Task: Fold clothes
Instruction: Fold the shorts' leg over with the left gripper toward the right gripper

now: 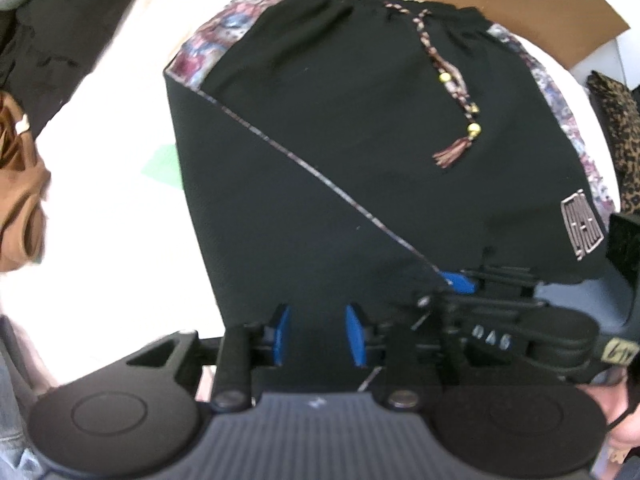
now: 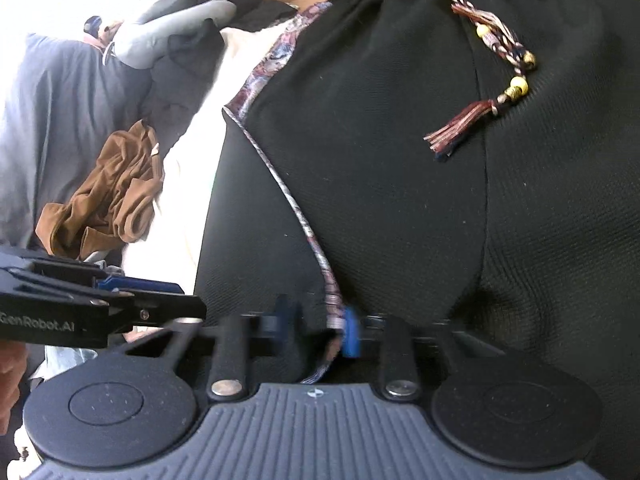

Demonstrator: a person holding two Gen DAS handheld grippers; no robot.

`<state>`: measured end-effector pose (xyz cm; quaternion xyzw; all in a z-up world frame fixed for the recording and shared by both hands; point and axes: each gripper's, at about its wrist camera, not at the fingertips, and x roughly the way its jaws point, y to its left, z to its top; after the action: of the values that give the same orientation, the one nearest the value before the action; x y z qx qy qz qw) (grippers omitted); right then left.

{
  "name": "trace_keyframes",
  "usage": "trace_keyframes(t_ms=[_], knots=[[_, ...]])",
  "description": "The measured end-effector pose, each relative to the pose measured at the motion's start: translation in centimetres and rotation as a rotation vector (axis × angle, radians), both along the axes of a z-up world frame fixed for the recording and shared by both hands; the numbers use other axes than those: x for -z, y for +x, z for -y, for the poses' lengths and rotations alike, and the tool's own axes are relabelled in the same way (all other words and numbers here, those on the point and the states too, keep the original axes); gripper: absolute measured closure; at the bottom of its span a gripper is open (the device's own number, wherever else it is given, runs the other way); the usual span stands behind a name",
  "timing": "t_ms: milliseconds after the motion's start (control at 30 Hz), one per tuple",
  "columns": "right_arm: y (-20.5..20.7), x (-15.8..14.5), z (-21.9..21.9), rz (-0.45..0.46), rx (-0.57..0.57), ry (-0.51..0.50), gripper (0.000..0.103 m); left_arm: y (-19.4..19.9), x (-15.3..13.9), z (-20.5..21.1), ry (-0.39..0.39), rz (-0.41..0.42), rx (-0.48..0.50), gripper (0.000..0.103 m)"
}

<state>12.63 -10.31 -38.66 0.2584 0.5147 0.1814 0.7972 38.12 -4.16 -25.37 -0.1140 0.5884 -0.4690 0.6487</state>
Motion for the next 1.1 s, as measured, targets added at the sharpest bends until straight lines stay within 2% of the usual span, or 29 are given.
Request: trace_keyframes(t_ms=[100, 267, 400, 533, 633, 733, 833, 967, 1100], knots=[[0.0, -0.1, 0.4, -0.022, -0.012, 0.012, 0.097, 0.0, 0.7, 0.0, 0.03, 0.006, 0.021, 0.064], [-0.4, -1.4, 1.1, -0.039, -0.038, 0.011, 0.098, -0.3, 1.8, 0.2, 0.095, 0.008, 0.078, 0.063], [-0.8, -3.1, 2.0, -0.036, -0.066, -0.007, 0.1, -0.5, 2.3, 0.1, 0.121, 0.004, 0.113, 0.051], [-1.4, -4.6, 3.3, -0.044, -0.089, -0.011, 0.1, -0.3, 2.4, -0.1, 0.13, 0.003, 0.119, 0.051], [-2.0, -5.7, 4.2, -0.042, -0.106, -0.034, 0.1, 0.0, 2.3, -0.1, 0.133, 0.004, 0.116, 0.045], [-2.4, -6.7, 5.4, -0.052, -0.098, -0.043, 0.1, 0.1, 2.2, 0.0, 0.147, 0.014, 0.151, 0.041], [-2.4, -7.1, 6.3, -0.101, -0.065, -0.042, 0.1, -0.4, 2.4, -0.1, 0.16, 0.007, 0.188, 0.039], [-2.4, -8.7, 6.9, -0.097, -0.091, -0.099, 0.1, -1.4, 2.6, -0.1, 0.159, -0.024, 0.201, 0.034], [-2.6, -10.2, 8.3, -0.086, -0.055, -0.137, 0.101, -1.7, 2.4, 0.2, 0.134, -0.043, 0.216, 0.015]])
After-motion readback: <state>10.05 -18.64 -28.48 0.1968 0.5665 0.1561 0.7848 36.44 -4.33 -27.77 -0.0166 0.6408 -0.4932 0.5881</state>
